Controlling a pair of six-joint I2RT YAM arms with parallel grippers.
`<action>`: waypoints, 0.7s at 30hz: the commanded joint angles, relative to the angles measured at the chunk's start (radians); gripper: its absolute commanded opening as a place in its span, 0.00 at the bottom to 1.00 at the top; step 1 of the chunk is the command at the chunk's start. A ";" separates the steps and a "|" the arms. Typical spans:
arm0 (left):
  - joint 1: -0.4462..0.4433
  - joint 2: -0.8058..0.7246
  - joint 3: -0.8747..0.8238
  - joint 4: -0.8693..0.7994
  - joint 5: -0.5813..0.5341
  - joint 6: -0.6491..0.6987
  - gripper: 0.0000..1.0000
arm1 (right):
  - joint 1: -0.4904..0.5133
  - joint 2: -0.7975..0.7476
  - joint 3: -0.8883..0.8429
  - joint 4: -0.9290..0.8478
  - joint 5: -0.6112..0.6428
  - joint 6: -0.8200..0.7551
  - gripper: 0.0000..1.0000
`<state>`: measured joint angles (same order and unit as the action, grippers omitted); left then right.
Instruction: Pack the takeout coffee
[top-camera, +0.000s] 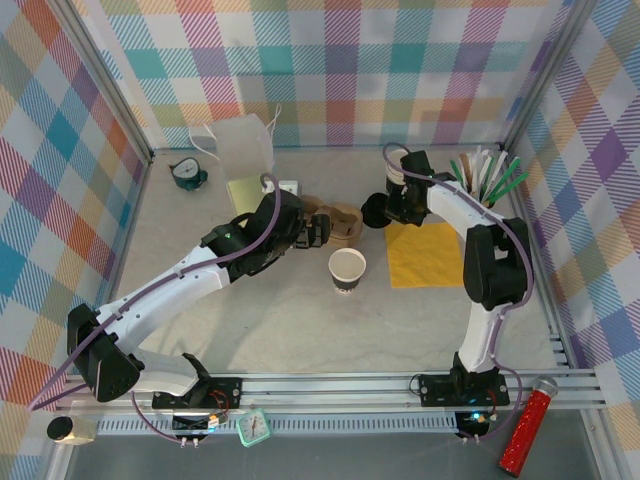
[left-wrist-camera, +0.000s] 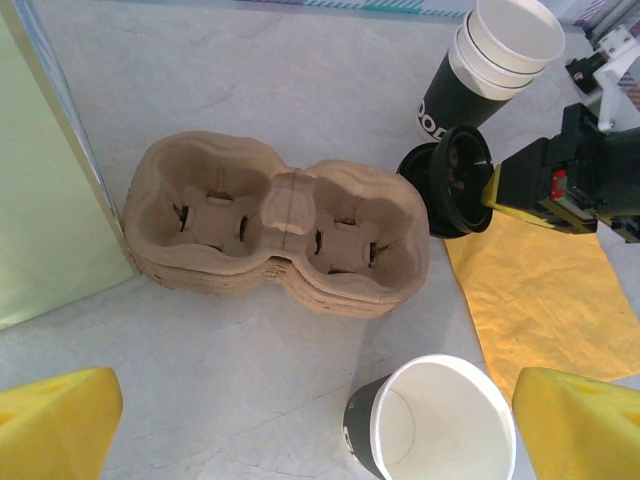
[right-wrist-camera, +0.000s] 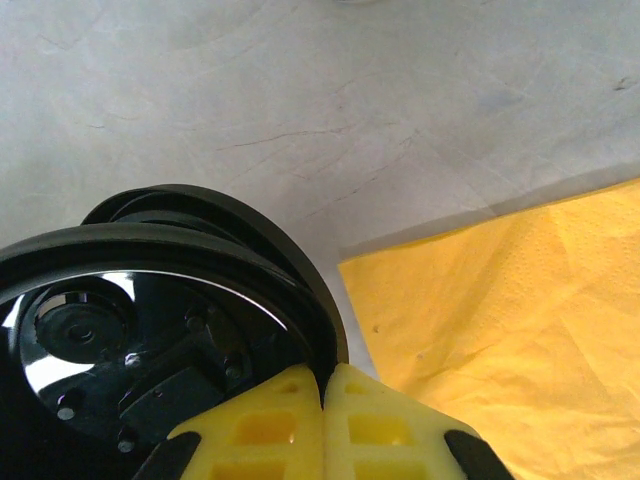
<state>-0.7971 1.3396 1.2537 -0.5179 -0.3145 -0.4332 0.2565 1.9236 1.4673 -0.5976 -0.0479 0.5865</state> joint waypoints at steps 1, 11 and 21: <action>-0.010 -0.026 -0.004 0.006 0.002 -0.011 1.00 | 0.010 0.039 -0.012 0.033 0.001 -0.017 0.02; -0.010 -0.033 0.004 -0.007 -0.005 -0.009 1.00 | 0.020 0.095 0.032 0.025 0.027 -0.043 0.23; -0.010 -0.028 0.004 -0.002 -0.004 -0.008 1.00 | 0.023 0.100 0.057 0.000 0.066 -0.070 0.24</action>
<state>-0.7971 1.3396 1.2537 -0.5201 -0.3153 -0.4332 0.2699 2.0163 1.4925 -0.5774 -0.0006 0.5365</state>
